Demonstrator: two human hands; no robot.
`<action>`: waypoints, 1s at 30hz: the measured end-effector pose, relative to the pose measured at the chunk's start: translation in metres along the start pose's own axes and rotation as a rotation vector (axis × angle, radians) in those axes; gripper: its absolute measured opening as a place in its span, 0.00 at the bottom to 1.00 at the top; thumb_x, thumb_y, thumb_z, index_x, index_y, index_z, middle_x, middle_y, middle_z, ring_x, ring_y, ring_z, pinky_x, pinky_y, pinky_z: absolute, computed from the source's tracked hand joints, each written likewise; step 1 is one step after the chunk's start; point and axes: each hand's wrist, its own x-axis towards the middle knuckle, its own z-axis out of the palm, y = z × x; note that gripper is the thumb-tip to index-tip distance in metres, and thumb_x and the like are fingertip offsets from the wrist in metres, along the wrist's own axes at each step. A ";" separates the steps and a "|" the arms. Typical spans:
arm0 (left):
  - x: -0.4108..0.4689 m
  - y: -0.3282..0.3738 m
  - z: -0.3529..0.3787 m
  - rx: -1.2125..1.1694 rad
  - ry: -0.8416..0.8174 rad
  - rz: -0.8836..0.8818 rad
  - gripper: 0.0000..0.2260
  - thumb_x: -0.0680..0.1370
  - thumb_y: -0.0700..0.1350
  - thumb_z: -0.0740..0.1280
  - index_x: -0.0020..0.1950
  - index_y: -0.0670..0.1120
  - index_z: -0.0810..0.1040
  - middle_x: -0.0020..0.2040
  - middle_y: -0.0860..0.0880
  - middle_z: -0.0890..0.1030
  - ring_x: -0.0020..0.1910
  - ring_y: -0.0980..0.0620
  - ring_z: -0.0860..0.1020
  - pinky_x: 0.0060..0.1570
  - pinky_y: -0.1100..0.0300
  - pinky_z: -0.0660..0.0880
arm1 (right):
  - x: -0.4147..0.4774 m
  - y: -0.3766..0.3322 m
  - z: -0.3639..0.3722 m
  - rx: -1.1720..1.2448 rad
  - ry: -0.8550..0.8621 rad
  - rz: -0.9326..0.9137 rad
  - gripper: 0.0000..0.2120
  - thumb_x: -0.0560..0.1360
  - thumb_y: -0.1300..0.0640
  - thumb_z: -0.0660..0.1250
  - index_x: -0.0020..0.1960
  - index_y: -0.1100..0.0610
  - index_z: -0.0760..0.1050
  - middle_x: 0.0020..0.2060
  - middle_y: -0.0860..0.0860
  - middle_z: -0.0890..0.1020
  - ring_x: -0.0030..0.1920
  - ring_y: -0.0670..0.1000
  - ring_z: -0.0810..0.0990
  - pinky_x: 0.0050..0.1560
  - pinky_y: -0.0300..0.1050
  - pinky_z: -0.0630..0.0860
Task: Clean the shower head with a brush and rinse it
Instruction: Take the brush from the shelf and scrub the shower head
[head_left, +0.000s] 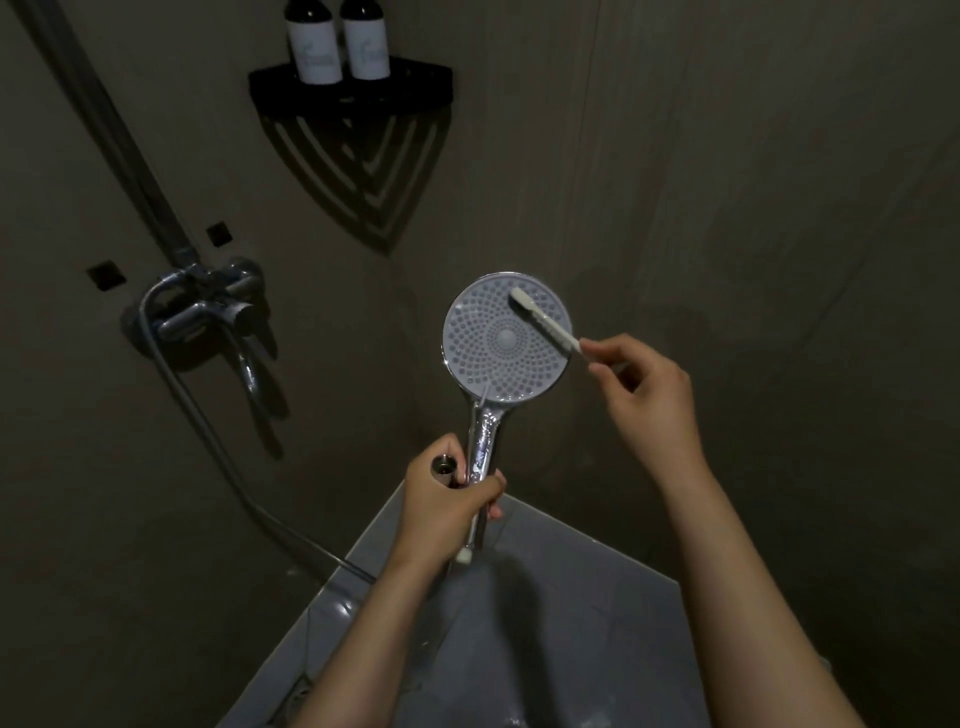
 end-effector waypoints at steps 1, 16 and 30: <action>-0.001 0.001 -0.001 0.008 -0.001 0.005 0.21 0.69 0.28 0.70 0.32 0.45 0.61 0.24 0.48 0.72 0.22 0.47 0.77 0.22 0.64 0.70 | 0.001 0.001 -0.002 -0.006 0.029 0.002 0.10 0.74 0.64 0.67 0.51 0.52 0.80 0.45 0.44 0.81 0.41 0.37 0.77 0.42 0.22 0.69; -0.001 0.002 0.003 -0.009 -0.007 -0.011 0.20 0.70 0.26 0.68 0.32 0.45 0.61 0.22 0.49 0.72 0.21 0.48 0.76 0.23 0.64 0.70 | -0.017 -0.005 0.012 0.135 -0.008 -0.030 0.10 0.74 0.66 0.67 0.51 0.54 0.80 0.44 0.45 0.82 0.44 0.41 0.79 0.44 0.28 0.73; 0.018 0.005 0.003 0.028 -0.021 -0.041 0.18 0.69 0.27 0.69 0.33 0.44 0.62 0.28 0.40 0.72 0.23 0.47 0.78 0.23 0.63 0.71 | -0.009 0.023 0.026 -0.017 0.233 0.092 0.09 0.74 0.64 0.66 0.51 0.54 0.80 0.45 0.51 0.83 0.42 0.47 0.79 0.42 0.34 0.73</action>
